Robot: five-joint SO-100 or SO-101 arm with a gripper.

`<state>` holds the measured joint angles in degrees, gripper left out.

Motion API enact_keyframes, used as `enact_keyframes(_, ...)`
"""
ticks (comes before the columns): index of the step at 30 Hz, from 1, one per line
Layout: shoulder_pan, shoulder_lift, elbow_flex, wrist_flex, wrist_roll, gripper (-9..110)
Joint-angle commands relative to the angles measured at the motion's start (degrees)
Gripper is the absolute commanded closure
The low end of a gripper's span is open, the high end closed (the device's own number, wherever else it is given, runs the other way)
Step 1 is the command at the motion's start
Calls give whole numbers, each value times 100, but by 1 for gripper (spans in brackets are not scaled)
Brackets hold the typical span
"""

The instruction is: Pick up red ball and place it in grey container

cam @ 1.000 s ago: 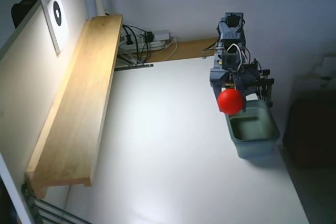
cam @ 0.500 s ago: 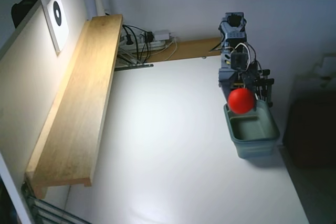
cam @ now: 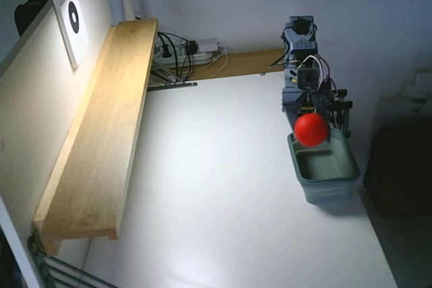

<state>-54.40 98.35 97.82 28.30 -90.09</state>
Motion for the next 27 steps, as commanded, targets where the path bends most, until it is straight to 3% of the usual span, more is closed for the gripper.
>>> enact_keyframes(1, -133, 538, 93, 109, 9, 78)
enact_keyframes(27, -133, 2136, 1084, 717, 9, 78)
